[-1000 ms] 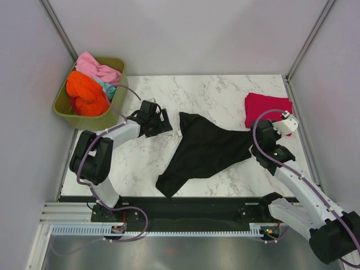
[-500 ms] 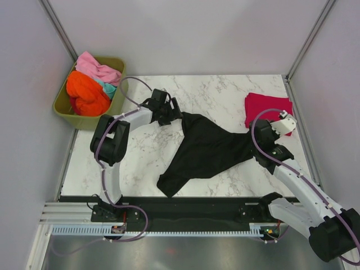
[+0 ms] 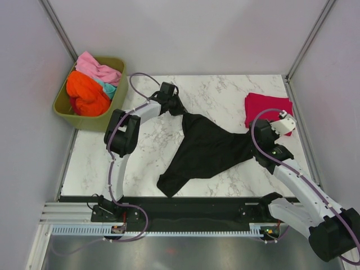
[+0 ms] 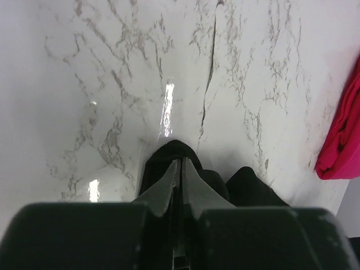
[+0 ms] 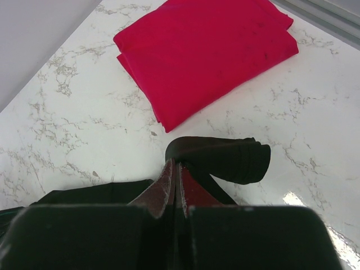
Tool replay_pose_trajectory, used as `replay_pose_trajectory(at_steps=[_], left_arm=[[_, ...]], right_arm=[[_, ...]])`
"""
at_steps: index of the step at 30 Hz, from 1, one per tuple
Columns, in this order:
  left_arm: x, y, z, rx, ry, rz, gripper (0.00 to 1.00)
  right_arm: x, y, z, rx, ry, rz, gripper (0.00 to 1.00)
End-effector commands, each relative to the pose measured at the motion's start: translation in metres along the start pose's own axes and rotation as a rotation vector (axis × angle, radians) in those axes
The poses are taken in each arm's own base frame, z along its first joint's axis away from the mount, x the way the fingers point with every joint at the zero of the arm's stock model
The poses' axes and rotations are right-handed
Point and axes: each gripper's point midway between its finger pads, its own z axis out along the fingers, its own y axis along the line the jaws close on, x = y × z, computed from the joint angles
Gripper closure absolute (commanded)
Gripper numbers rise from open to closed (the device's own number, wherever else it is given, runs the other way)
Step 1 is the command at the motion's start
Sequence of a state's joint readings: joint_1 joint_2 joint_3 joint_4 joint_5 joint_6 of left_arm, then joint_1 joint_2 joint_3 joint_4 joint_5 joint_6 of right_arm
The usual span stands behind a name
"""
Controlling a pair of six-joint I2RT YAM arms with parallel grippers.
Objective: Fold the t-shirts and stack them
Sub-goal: Flatten the tshirt out
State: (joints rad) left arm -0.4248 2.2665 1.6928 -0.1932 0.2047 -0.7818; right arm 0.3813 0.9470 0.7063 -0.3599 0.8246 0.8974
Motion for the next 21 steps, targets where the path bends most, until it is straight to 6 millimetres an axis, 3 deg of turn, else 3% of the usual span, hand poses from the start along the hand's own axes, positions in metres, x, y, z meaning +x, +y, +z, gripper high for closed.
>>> replay_pose_trajectory(at_steps=[1,3,6,10,11,13,14,17,18,20,21], left_arm=[[0.006,-0.004,-0.004,-0.012,0.008,-0.022,0.95],[0.005,0.001,-0.011,-0.030,-0.003,-0.013,0.98],[-0.011,-0.008,-0.037,-0.027,-0.066,0.016,0.98],[-0.037,-0.028,-0.085,-0.001,-0.164,0.038,0.98],[-0.045,-0.039,-0.108,0.022,-0.201,0.044,0.98],[-0.056,-0.042,-0.131,0.025,-0.241,0.040,0.98],[-0.062,-0.049,-0.152,0.042,-0.273,0.039,0.98],[-0.073,-0.042,-0.186,0.022,-0.339,0.032,0.98],[-0.083,-0.048,-0.211,0.035,-0.395,0.031,0.98],[-0.083,-0.044,-0.230,0.021,-0.434,0.042,0.98],[-0.089,-0.049,-0.252,0.025,-0.487,0.045,0.98]], right_arm=[[-0.005,0.002,0.000,-0.003,-0.017,0.019,1.00],[-0.006,0.001,0.000,-0.001,-0.021,0.021,1.00],[-0.004,0.004,0.001,-0.012,-0.011,0.012,1.00],[-0.008,0.021,0.000,-0.053,0.012,-0.010,1.00],[-0.010,0.024,-0.001,-0.057,0.015,-0.017,1.00],[-0.024,0.029,-0.006,-0.068,0.001,-0.029,1.00],[-0.027,0.031,-0.008,-0.078,-0.003,-0.034,1.00],[-0.042,0.043,-0.019,-0.144,-0.002,-0.046,1.00],[-0.045,0.047,-0.023,-0.163,0.000,-0.045,1.00],[-0.053,0.055,-0.031,-0.198,0.010,-0.042,1.00],[-0.061,0.059,-0.035,-0.214,0.005,-0.035,1.00]])
